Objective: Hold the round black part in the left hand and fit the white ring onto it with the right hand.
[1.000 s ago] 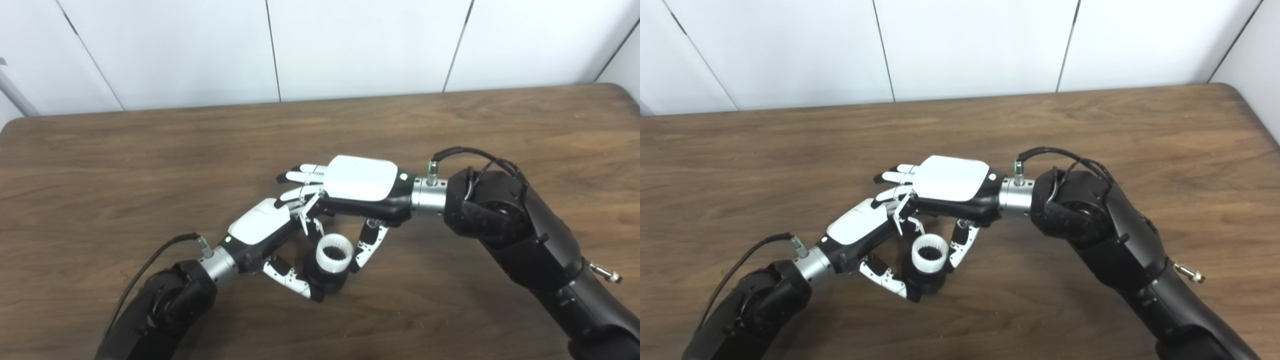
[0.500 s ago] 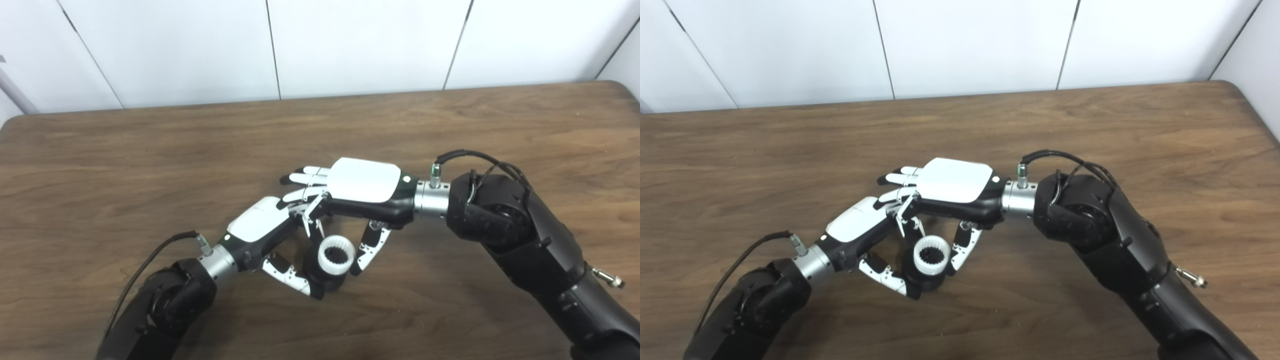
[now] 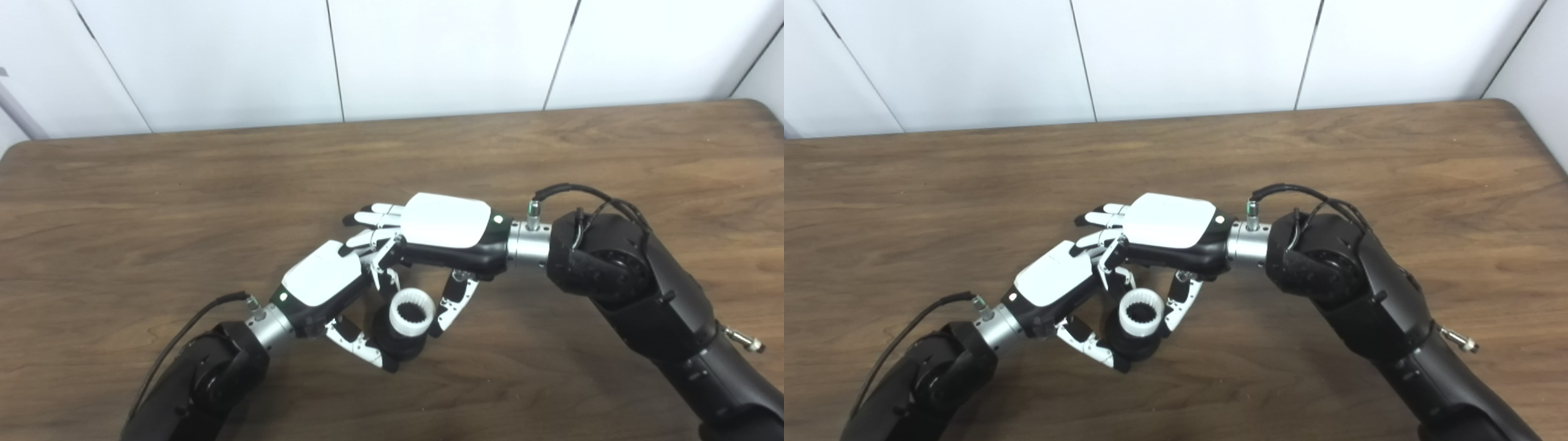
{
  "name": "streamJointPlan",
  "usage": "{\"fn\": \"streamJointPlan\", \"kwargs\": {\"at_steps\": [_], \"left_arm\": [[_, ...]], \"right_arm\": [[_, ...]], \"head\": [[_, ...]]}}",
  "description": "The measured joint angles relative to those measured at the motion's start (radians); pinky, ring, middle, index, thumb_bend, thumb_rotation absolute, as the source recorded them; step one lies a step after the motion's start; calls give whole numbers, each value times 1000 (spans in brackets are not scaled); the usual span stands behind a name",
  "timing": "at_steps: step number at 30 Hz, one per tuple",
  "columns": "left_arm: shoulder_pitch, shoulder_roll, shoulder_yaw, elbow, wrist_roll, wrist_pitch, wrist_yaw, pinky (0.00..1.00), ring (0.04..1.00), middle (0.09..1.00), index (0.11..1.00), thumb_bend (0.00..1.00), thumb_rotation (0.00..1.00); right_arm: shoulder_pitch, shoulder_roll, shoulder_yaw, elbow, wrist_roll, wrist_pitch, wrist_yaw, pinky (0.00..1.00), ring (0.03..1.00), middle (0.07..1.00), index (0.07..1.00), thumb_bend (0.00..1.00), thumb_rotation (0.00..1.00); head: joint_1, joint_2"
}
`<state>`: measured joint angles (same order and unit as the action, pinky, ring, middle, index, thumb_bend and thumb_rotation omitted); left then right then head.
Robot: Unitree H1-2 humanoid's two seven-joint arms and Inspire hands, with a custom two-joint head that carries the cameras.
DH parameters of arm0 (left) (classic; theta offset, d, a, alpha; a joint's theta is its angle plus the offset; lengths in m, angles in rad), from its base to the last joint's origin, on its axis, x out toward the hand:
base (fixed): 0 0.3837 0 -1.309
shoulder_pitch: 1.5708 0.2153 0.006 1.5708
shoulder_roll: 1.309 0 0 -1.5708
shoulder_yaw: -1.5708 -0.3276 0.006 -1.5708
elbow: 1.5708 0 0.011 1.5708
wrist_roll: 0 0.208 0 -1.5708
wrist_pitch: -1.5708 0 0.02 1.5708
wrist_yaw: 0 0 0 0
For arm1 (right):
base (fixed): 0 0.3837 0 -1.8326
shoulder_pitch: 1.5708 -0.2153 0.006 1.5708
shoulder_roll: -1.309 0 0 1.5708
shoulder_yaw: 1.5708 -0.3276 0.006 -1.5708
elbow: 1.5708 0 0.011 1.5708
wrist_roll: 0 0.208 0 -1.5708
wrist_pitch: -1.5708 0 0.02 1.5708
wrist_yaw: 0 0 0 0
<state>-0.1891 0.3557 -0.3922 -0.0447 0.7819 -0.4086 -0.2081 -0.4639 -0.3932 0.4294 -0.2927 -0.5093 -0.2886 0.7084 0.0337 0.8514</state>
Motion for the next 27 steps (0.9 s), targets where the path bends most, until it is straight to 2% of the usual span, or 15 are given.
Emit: {"fn": "streamJointPlan", "kwargs": {"at_steps": [27], "left_arm": [[4,-1,2,-27,-41,32,-52,1000,1000,849,480,524,56]], "right_arm": [[16,2,3,0,-2,-3,-20,1000,1000,886,480,525,142]], "head": [[20,31]]}}
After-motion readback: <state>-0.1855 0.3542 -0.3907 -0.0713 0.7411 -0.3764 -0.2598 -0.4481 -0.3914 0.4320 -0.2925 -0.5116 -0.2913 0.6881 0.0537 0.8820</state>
